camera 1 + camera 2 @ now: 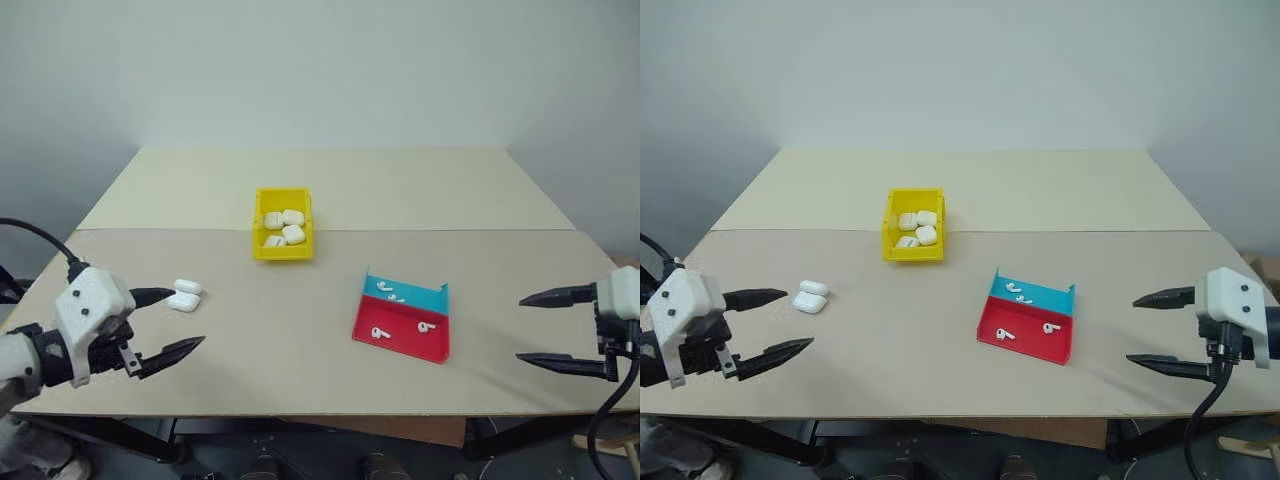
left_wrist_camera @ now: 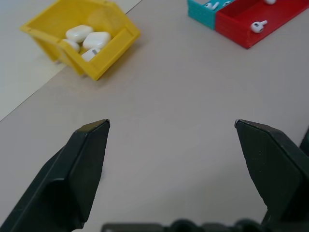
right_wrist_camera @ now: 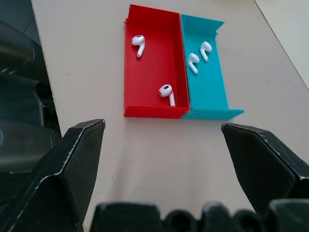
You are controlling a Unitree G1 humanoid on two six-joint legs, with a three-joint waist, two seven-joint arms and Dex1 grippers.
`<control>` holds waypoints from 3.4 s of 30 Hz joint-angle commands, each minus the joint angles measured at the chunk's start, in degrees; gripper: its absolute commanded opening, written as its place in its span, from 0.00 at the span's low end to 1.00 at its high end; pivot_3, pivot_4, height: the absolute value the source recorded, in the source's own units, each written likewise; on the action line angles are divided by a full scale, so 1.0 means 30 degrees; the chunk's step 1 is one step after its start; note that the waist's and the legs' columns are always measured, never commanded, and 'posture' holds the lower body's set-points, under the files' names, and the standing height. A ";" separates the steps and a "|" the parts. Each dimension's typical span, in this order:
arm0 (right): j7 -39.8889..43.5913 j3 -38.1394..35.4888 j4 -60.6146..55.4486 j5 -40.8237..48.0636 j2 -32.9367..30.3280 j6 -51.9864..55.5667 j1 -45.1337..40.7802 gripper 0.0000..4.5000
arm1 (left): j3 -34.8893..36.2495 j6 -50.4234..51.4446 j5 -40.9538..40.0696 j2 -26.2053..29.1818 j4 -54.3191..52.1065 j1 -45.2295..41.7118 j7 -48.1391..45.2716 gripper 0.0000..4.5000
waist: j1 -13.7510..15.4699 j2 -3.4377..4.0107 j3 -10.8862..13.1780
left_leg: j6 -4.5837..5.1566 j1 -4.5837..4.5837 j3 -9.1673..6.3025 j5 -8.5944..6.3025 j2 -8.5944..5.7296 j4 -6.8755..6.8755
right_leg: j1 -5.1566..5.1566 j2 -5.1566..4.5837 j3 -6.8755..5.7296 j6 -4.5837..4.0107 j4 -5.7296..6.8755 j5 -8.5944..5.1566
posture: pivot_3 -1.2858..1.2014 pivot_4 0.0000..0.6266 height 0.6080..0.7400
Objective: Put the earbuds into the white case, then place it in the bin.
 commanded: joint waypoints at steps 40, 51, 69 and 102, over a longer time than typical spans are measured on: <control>-0.1804 -0.0819 -0.2214 -0.0038 -0.0046 0.2315 0.2216 0.99 | -2.3887 1.0408 0.6400 -0.0076 2.3558 -2.5337 -0.0146 1.00 | -0.0025 -0.0093 0.0046 | -0.0001 -0.0033 -0.0074 -0.0003 -0.0040 -0.0010 | 0.0024 0.0007 -0.0043 0.0148 -0.0005 0.0059 | 0.52 0.24 1.00; -0.2731 -0.0781 -0.2725 -0.0248 0.0373 0.2542 0.2816 0.99 | -2.4631 0.8098 0.9253 -0.1991 2.7745 -2.6281 -0.2823 1.00 | 0.0015 -0.0100 0.0047 | -0.0001 -0.0049 -0.0080 -0.0003 -0.0045 -0.0003 | 0.0020 0.0002 -0.0048 0.0160 -0.0003 0.0057 | 0.52 0.24 1.00; -0.3295 -0.0471 -0.2978 -0.0261 0.0341 0.2753 0.2848 1.00 | -2.3498 0.7122 1.1937 -0.3424 2.9677 -2.6657 -0.3900 0.62 | 0.0053 -0.0067 0.0026 | 0.0001 -0.0001 -0.0096 -0.0002 -0.0049 0.0019 | 0.0088 -0.0001 -0.0063 0.0173 0.0009 0.0054 | 0.52 0.24 1.00; -0.3964 1.9138 -0.4165 -0.6177 0.2317 1.1746 -1.5556 0.81 | -1.1254 -1.3325 0.5538 -0.8982 0.5690 -0.4895 -0.2804 0.62 | 0.0096 -0.0074 0.0022 | -0.0002 -0.0034 -0.0053 -0.0001 -0.0029 0.0023 | 0.0000 -0.0004 -0.0023 0.0010 0.0007 0.0162 | 0.52 0.24 1.00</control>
